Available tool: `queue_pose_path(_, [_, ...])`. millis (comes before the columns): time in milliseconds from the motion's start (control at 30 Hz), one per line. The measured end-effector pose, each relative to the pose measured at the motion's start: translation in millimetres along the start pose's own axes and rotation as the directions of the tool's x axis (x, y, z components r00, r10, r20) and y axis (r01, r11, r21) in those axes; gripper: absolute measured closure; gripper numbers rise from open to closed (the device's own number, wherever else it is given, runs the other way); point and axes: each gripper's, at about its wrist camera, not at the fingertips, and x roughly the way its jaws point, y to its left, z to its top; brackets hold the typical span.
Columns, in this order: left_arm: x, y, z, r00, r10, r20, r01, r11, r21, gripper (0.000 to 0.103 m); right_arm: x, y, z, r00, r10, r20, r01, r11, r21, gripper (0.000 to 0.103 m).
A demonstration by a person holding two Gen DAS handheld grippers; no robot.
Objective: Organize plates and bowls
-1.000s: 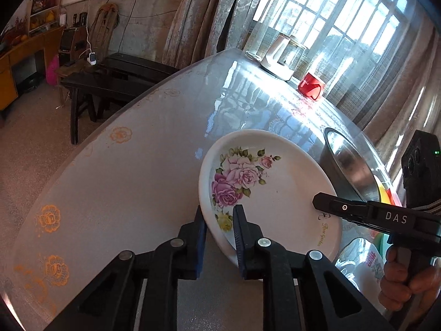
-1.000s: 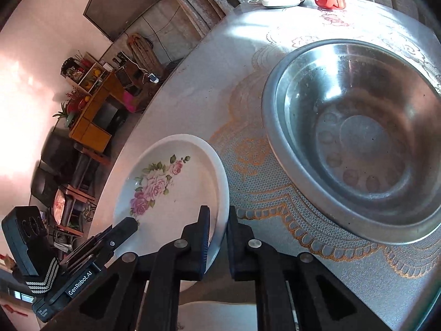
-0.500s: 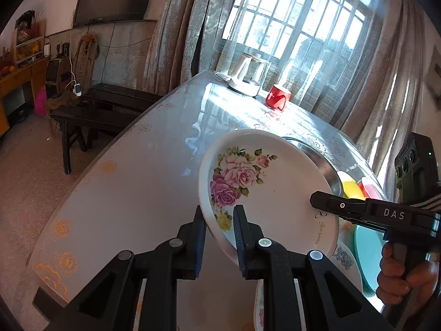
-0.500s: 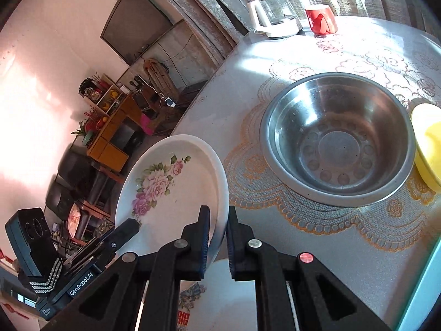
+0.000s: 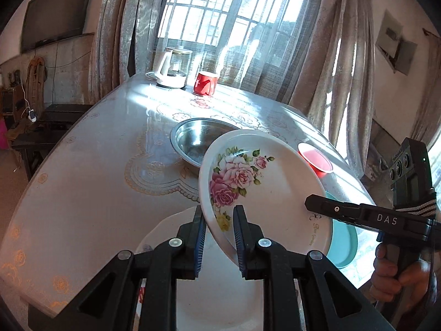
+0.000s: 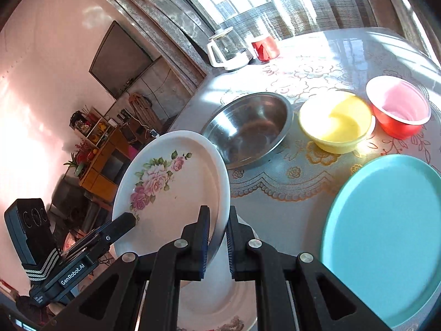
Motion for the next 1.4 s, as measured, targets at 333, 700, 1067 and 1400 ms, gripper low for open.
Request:
queue_pose_path(333, [51.0, -107.5, -7.0, 0.988, -0.109, -0.108, 0.126, 0.977, 0.169, 0.083, -75.6, -92.4, -27.5, 0.985, -0.132, 0.107, 0.111, 0.977, 0.182, 0.092])
queue_pose_path(700, [113.4, -154.2, -18.3, 0.962, -0.084, -0.258, 0.141, 0.968, 0.209, 0.083, -86.3, -156.1, -43.7, 0.963, -0.247, 0.106, 0.206, 0.931, 0.301, 0.092])
queue_pose_path(1067, [152.5, -163.2, -30.3, 0.94, -0.016, -0.341, 0.095, 0.972, 0.216, 0.081, -65.9, -176.8, -43.7, 0.928, -0.367, 0.069, 0.338, 0.903, 0.267, 0.092])
queue_pose_path(1400, [150.9, -159.9, -31.2, 0.939, -0.034, -0.342, 0.105, 0.976, 0.192, 0.08, -66.0, -175.4, -42.2, 0.916, -0.395, 0.066, 0.368, 0.895, 0.253, 0.091])
